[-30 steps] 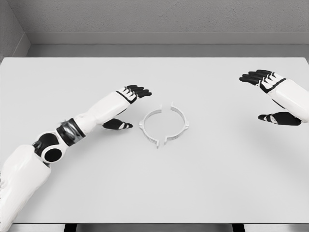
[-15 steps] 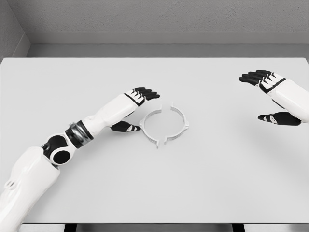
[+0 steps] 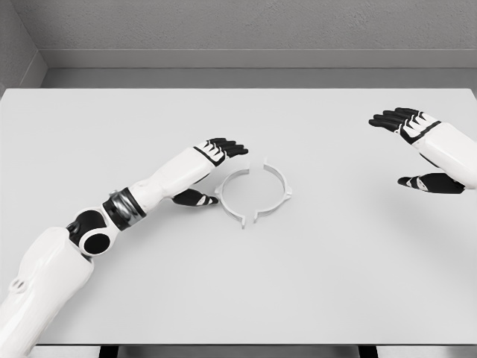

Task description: Assemble PVC drainage pipe clamps

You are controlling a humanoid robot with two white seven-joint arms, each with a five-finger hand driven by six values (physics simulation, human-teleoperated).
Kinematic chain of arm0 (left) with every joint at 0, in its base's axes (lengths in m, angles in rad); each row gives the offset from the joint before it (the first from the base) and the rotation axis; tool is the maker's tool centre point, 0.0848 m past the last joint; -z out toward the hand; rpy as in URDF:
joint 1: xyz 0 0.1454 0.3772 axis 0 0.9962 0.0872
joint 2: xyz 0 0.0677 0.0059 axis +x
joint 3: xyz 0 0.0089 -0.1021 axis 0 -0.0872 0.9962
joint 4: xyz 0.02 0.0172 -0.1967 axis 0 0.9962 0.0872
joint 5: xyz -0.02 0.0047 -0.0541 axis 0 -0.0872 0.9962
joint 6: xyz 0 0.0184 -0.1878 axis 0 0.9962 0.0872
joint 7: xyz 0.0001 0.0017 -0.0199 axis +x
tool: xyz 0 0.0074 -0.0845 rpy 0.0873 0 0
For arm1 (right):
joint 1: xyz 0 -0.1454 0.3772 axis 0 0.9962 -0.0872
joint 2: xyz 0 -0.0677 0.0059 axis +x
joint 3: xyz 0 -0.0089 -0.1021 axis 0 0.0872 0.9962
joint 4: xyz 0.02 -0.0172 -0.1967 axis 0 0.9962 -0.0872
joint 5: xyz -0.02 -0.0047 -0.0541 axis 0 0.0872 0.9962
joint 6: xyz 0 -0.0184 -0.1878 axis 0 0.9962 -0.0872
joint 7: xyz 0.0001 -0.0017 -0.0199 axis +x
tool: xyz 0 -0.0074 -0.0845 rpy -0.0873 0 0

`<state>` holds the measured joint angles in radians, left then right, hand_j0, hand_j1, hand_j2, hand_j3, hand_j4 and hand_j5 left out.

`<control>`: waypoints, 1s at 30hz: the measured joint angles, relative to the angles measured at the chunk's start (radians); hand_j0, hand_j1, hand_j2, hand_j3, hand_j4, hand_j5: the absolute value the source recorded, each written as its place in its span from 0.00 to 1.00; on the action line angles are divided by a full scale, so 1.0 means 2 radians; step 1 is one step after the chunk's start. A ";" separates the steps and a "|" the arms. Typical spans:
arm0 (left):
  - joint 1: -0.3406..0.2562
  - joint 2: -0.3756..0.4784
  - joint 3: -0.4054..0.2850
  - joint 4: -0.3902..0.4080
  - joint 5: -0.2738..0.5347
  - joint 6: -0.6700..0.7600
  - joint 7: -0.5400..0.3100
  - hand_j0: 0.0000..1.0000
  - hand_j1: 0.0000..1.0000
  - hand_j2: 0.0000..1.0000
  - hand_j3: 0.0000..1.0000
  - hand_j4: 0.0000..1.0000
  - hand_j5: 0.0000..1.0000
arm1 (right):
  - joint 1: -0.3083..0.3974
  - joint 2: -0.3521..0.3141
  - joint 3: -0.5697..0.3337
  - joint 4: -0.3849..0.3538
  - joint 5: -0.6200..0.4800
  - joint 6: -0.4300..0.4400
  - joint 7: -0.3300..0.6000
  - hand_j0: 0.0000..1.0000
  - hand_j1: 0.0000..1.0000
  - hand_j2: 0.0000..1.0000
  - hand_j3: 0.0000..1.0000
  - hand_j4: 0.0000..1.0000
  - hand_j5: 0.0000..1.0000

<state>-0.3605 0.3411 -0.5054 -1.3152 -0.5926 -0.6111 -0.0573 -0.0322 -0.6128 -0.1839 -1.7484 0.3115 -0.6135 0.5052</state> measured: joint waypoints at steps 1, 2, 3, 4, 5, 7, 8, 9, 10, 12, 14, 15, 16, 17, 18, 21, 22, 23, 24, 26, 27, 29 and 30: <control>0.000 -0.005 0.000 0.003 -0.002 0.000 0.000 1.00 1.00 1.00 1.00 1.00 1.00 | 0.000 0.000 0.000 0.000 0.000 0.000 0.000 1.00 1.00 1.00 1.00 1.00 1.00; 0.000 -0.009 -0.001 0.005 -0.004 0.000 0.000 1.00 1.00 1.00 1.00 1.00 1.00 | 0.000 0.000 0.000 0.000 0.000 0.000 0.000 1.00 1.00 1.00 1.00 1.00 1.00; 0.000 -0.012 -0.001 0.007 -0.006 0.000 0.000 1.00 1.00 1.00 1.00 1.00 1.00 | 0.000 0.000 0.000 0.000 0.000 0.000 0.000 1.00 1.00 1.00 1.00 1.00 1.00; 0.000 -0.014 -0.001 0.008 -0.007 0.000 -0.001 1.00 1.00 1.00 1.00 1.00 1.00 | 0.000 0.000 0.000 0.000 0.000 0.000 0.000 1.00 1.00 1.00 1.00 1.00 1.00; 0.000 -0.017 -0.001 0.009 -0.009 0.000 -0.001 1.00 1.00 1.00 1.00 1.00 1.00 | 0.000 0.000 0.000 0.000 0.000 0.000 0.000 1.00 1.00 1.00 1.00 1.00 1.00; 0.000 -0.022 -0.001 0.010 -0.012 0.000 -0.001 1.00 1.00 1.00 1.00 1.00 1.00 | 0.000 0.000 0.000 0.000 0.000 0.000 0.000 1.00 1.00 1.00 1.00 1.00 1.00; 0.000 -0.023 -0.001 0.010 -0.013 0.000 -0.001 1.00 1.00 1.00 1.00 1.00 1.00 | 0.000 0.000 0.000 0.000 0.000 0.000 0.000 1.00 1.00 1.00 1.00 1.00 1.00; 0.000 -0.024 -0.001 0.010 -0.014 0.000 -0.001 1.00 1.00 1.00 1.00 1.00 1.00 | 0.000 0.000 0.000 0.000 0.001 0.000 0.000 1.00 1.00 1.00 1.00 1.00 1.00; 0.000 -0.025 -0.001 0.010 -0.014 0.000 -0.001 1.00 1.00 1.00 1.00 1.00 1.00 | 0.000 0.000 0.000 0.000 0.001 0.000 0.000 1.00 1.00 1.00 1.00 1.00 1.00; 0.000 -0.026 -0.001 0.010 -0.015 0.000 -0.001 1.00 1.00 1.00 1.00 1.00 1.00 | 0.000 0.000 0.000 0.000 0.001 0.000 0.000 1.00 1.00 1.00 1.00 1.00 1.00; 0.000 -0.028 0.000 0.010 -0.015 0.000 -0.001 1.00 1.00 1.00 1.00 1.00 1.00 | 0.000 0.000 0.000 0.000 0.000 0.000 0.000 1.00 1.00 1.00 1.00 1.00 1.00; 0.000 -0.029 0.000 0.010 -0.015 0.000 -0.001 1.00 1.00 1.00 1.00 1.00 1.00 | 0.000 0.000 0.000 0.000 0.000 0.000 0.000 1.00 1.00 1.00 1.00 1.00 1.00; 0.000 -0.029 0.000 0.011 -0.015 0.000 -0.001 1.00 1.00 1.00 1.00 1.00 1.00 | 0.000 0.000 0.000 0.000 0.000 0.000 0.000 1.00 1.00 1.00 1.00 1.00 1.00; 0.000 -0.031 0.000 0.011 -0.015 0.000 -0.001 1.00 1.00 1.00 1.00 1.00 1.00 | 0.000 0.000 0.000 0.000 0.000 0.000 0.000 1.00 1.00 1.00 1.00 1.00 1.00; 0.000 -0.033 0.000 0.011 -0.015 0.000 -0.001 1.00 1.00 1.00 1.00 1.00 1.00 | 0.000 0.000 0.000 0.000 0.000 0.000 0.000 1.00 1.00 1.00 1.00 1.00 1.00; -0.001 -0.037 0.001 0.011 -0.015 0.000 -0.001 1.00 1.00 1.00 1.00 1.00 1.00 | 0.000 0.000 0.000 0.000 0.000 0.000 0.000 1.00 1.00 1.00 1.00 1.00 1.00; -0.001 -0.039 0.001 0.012 -0.015 0.000 -0.001 1.00 1.00 1.00 1.00 1.00 1.00 | 0.000 0.000 0.000 0.000 0.000 0.000 0.000 1.00 1.00 1.00 1.00 1.00 1.00; -0.001 -0.041 0.001 0.012 -0.015 0.000 -0.001 1.00 1.00 1.00 1.00 1.00 1.00 | 0.000 0.000 0.000 0.000 0.000 0.000 0.000 1.00 1.00 1.00 1.00 1.00 1.00; -0.001 -0.042 0.001 0.013 -0.015 0.000 -0.001 1.00 1.00 1.00 1.00 1.00 1.00 | 0.000 0.000 0.000 0.000 0.000 0.000 0.000 1.00 1.00 1.00 1.00 1.00 1.00; -0.002 -0.044 0.002 0.013 -0.015 0.000 -0.001 1.00 1.00 1.00 1.00 1.00 1.00 | 0.000 0.000 0.000 0.000 0.000 0.000 0.000 1.00 1.00 1.00 1.00 1.00 1.00; -0.002 -0.045 0.002 0.013 -0.015 0.000 -0.001 1.00 1.00 1.00 1.00 1.00 1.00 | 0.000 0.000 0.000 0.000 0.000 0.000 0.000 1.00 1.00 1.00 1.00 1.00 1.00; -0.002 -0.047 0.003 0.013 -0.016 0.000 -0.001 1.00 1.00 1.00 1.00 1.00 1.00 | 0.000 0.000 0.000 0.000 0.000 0.000 0.000 1.00 1.00 1.00 1.00 1.00 1.00; -0.002 -0.048 0.003 0.014 -0.016 0.000 -0.001 1.00 1.00 1.00 1.00 1.00 1.00 | 0.000 0.000 0.000 -0.001 0.000 0.000 0.000 1.00 1.00 1.00 1.00 1.00 1.00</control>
<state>-0.3636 0.2454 -0.4988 -1.2881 -0.6238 -0.6111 -0.0587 -0.0322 -0.6119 -0.1839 -1.7495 0.3114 -0.6135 0.5052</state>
